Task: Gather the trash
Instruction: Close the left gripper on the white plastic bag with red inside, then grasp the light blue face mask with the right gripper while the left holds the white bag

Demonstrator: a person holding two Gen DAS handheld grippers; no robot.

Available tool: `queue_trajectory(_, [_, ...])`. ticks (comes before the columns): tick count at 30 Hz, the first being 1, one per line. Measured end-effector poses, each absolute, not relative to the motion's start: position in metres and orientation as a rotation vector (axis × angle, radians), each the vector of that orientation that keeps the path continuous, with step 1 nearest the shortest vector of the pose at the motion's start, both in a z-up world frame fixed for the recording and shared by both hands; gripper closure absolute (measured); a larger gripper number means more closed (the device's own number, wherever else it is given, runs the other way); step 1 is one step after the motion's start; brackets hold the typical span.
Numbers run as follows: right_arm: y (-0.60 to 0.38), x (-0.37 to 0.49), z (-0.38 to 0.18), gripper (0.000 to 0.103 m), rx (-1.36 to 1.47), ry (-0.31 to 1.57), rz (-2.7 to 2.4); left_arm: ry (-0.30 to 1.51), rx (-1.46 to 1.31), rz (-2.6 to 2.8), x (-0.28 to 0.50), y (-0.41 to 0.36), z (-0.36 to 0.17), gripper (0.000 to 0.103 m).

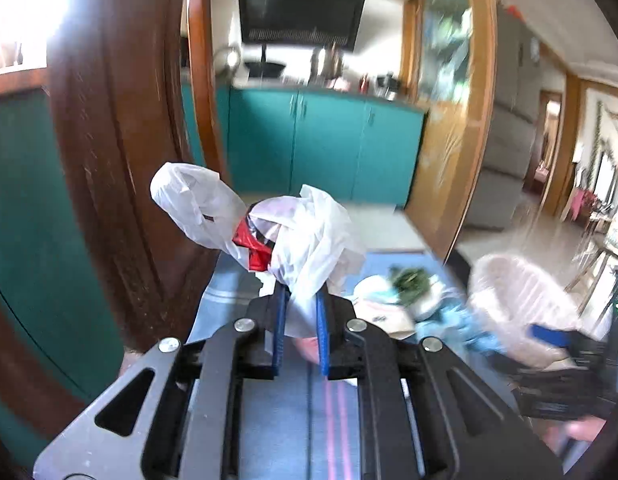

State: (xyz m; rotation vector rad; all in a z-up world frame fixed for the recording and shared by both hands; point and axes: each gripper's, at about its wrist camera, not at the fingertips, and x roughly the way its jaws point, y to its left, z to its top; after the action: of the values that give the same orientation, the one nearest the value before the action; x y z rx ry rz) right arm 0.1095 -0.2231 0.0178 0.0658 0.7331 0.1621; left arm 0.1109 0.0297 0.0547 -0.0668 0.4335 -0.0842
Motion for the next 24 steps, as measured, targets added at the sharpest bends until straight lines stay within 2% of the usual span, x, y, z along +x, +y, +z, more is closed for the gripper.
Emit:
queue_trajectory(4, [-0.204,0.14,0.0,0.017,0.003,0.793,0.157,0.409,-0.055,-0.093,0.088,0.019,0.049,0.089])
queue_trajectory(6, [-0.198,0.155,-0.014,0.032,-0.014,0.847,0.164,0.43,-0.056,-0.112,0.087,0.016,0.043,0.089])
queue_trajectory(8, [-0.196,0.168,-0.033,0.075,-0.032,0.934,0.159,0.441,-0.041,-0.122,0.085,0.015,0.039,0.089])
queue_trajectory(10, [-0.199,0.165,-0.03,0.084,-0.015,0.934,0.156,0.448,-0.033,-0.126,0.08,0.016,0.038,0.088])
queue_trajectory(11, [-0.202,0.159,-0.02,0.087,0.005,0.912,0.168,0.451,-0.038,-0.126,0.079,0.019,0.038,0.088])
queue_trajectory(17, [-0.222,0.092,0.042,0.087,0.13,0.694,0.239,0.467,-0.079,-0.127,0.087,0.028,0.04,0.088])
queue_trajectory(20, [-0.231,0.069,0.055,0.087,0.149,0.6,0.227,0.475,-0.069,-0.137,0.095,0.019,0.043,0.087])
queue_trajectory(24, [-0.232,0.071,0.054,0.087,0.145,0.611,0.231,0.49,-0.049,-0.155,0.1,0.011,0.042,0.087])
